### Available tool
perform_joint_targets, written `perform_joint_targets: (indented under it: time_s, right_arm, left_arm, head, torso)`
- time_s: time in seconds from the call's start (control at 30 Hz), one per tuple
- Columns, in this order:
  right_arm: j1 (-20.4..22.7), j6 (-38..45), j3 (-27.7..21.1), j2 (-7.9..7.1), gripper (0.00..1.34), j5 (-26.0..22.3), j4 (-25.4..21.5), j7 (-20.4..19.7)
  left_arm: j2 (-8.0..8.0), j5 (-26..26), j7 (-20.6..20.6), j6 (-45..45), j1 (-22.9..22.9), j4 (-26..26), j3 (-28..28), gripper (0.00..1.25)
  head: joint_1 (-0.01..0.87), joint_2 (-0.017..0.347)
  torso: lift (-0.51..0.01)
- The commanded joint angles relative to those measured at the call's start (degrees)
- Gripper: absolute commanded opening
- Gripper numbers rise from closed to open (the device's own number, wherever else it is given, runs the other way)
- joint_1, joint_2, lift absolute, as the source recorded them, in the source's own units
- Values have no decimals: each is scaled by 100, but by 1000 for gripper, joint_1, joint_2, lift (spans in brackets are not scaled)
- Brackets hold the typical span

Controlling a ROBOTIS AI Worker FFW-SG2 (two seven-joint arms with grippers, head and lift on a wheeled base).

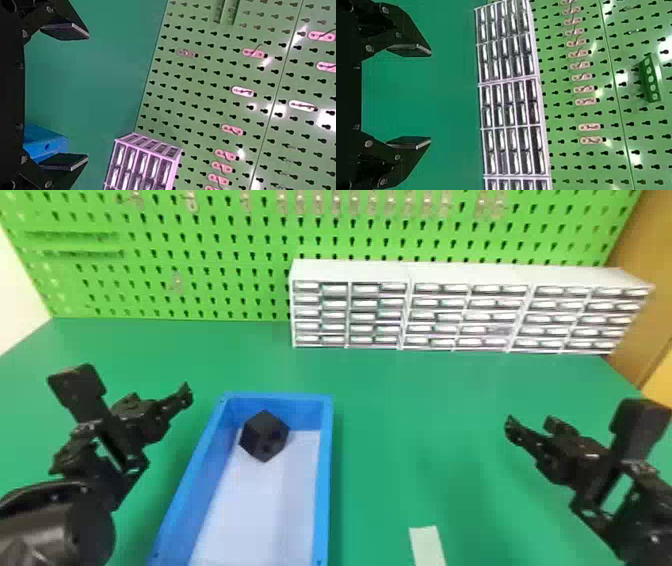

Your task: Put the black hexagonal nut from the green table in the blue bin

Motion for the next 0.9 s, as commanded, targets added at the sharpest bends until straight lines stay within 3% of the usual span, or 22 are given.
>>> perform_joint_targets:
  time_s: [0.0,0.87]
  right_arm:
    - [-8,25,12,9,858,23,7,0]
    - [-113,95,73,-9,858,76,-2,0]
  left_arm:
    - [1,6,0,-1,5,0,0,1058]
    - [1,6,-36,-1,-39,0,-44,1062]
  head:
    - [666,32]
    - [666,32]
  torso:
    - [-100]
    - [-100]
